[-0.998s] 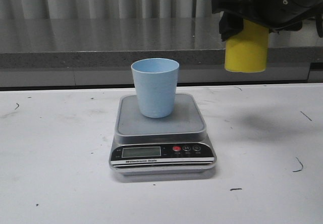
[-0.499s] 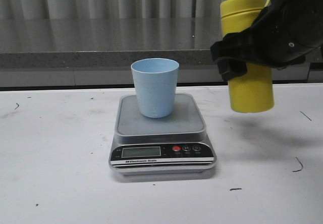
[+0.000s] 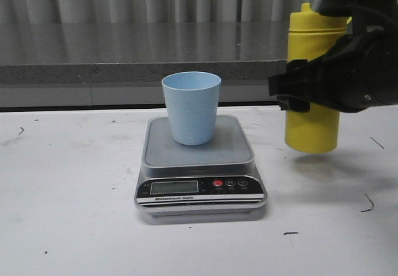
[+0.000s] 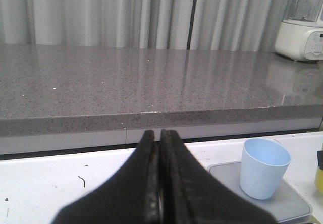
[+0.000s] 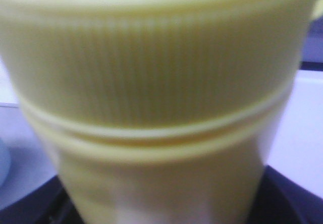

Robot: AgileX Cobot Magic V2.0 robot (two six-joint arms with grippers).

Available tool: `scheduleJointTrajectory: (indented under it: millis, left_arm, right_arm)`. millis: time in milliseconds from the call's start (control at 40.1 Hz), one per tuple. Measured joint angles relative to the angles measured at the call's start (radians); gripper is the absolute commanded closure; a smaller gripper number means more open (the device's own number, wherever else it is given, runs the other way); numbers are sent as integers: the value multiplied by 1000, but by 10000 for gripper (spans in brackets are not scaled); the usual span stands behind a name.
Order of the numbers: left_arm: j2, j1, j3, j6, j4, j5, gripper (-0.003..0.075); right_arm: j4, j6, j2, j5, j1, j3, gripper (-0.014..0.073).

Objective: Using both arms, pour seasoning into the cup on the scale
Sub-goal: 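Lower the yellow bottle onto the table beside the scale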

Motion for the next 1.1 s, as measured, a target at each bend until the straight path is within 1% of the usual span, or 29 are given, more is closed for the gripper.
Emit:
scheduleJointTrajectory:
  millis: [200,324,599,674,823,973,1023,1098]
  left_arm:
    - [0,0,0,0,0,0,740]
    - [0,0,0,0,0,0,740]
    - [0,0,0,0,0,0,740]
    - [0,0,0,0,0,0,740]
    - [0,0,0,0,0,0,740]
    - [0,0,0,0,0,0,740]
    - [0,0,0,0,0,0,740]
    - [0,0,0,0,0,0,740]
  right_arm:
    - [39,4,83,-58,0,0,447]
    - [82,6,92,-75,0,0,447]
    - [94,7,108,-84,0,0,447]
    - [92,7,122,-108,0,0,429]
    - [87,7,143,-146,0,-2,340]
    - [83,10,145,-153,0,-2,221]
    - [83,10,145,-156,0,0,172]
    - [83,10,146,-156,0,0,74]
